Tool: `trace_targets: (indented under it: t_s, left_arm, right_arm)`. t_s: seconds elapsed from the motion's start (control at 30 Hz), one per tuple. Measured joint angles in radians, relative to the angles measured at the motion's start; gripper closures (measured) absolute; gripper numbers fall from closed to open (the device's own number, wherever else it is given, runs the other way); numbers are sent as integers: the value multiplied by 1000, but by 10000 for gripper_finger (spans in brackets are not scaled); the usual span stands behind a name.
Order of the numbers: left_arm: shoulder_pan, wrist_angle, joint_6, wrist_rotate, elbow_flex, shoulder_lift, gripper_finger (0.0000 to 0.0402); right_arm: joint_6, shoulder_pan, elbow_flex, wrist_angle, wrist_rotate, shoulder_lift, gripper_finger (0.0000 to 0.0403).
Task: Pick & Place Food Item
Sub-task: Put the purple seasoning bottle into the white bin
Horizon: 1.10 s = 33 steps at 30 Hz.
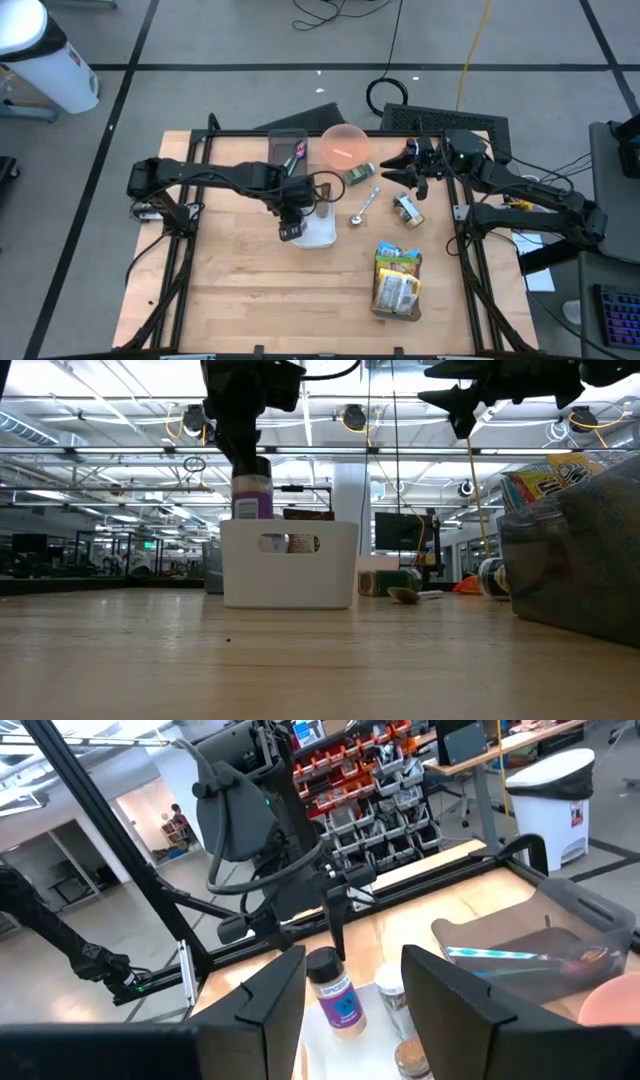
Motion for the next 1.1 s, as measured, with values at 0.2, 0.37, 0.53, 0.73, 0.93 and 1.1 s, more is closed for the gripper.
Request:
trace_targets:
  t_s: [0.2, 0.37, 0.53, 0.73, 0.93, 1.1]
  left_arm:
    - [1, 17, 3, -25, -24, 0, 191]
    - [13, 26, 8, -43, -24, 0, 191]
    - [14, 60, 33, -61, -24, 8, 191]
    - [13, 41, 63, -60, -24, 52, 191]
    - [13, 44, 75, -61, -24, 76, 191]
    - [13, 61, 85, -61, -24, 81, 191]
  right_arm:
    - [8, 0, 0, 3, 0, 21, 245]
    - [2, 0, 0, 2, 0, 42, 245]
    - [-1, 0, 0, 22, 0, 58, 245]
    - [-4, 0, 0, 67, 0, 58, 245]
    - [-4, -1, 0, 61, 24, 58, 245]
    - [-4, -2, 0, 60, 24, 58, 245]
